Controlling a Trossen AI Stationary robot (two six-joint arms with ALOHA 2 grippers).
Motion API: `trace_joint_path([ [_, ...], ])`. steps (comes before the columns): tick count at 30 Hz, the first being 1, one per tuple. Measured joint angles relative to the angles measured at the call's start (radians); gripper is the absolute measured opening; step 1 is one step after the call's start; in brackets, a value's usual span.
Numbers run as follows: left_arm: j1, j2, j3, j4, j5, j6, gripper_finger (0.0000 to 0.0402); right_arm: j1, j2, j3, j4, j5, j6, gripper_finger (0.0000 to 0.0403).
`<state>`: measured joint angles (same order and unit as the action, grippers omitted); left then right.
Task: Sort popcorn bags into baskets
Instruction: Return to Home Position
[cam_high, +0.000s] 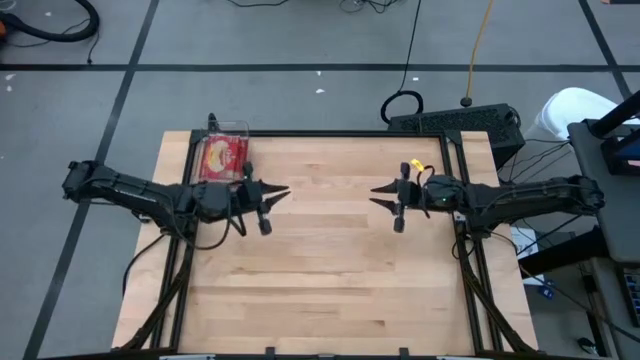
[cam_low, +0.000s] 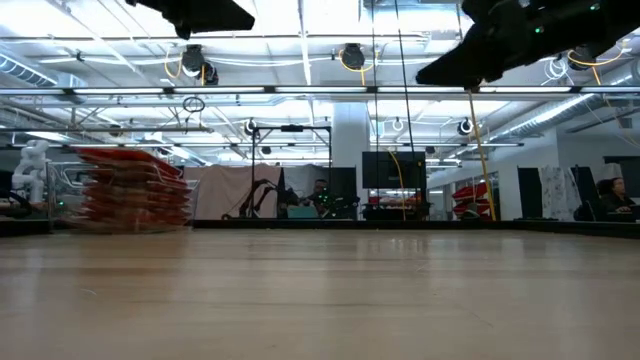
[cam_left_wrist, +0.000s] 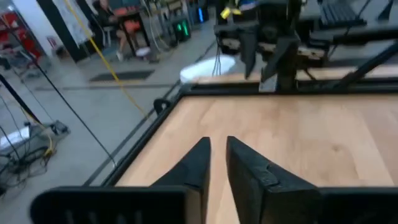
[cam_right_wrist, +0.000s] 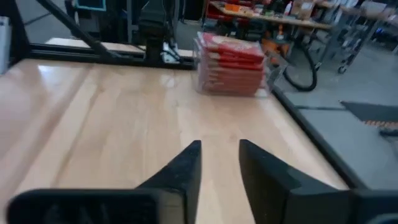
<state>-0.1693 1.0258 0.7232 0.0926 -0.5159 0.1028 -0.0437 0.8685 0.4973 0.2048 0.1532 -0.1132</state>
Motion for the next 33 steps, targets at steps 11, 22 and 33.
trace_joint_path([
  [11,-0.044,0.0,-0.149,0.17,0.028,-0.045,0.0007,0.089,-0.101,0.0,-0.129,0.0,0.023,0.0009],
  [22,-0.06,0.0,-0.381,0.506,0.248,-0.083,0.0004,0.092,-0.147,-0.016,-0.199,-0.001,-0.03,0.0003],
  [33,-0.059,0.0,-0.536,0.681,0.302,-0.071,0.0004,0.091,-0.276,-0.259,-0.011,0.0,0.006,0.0001],
])
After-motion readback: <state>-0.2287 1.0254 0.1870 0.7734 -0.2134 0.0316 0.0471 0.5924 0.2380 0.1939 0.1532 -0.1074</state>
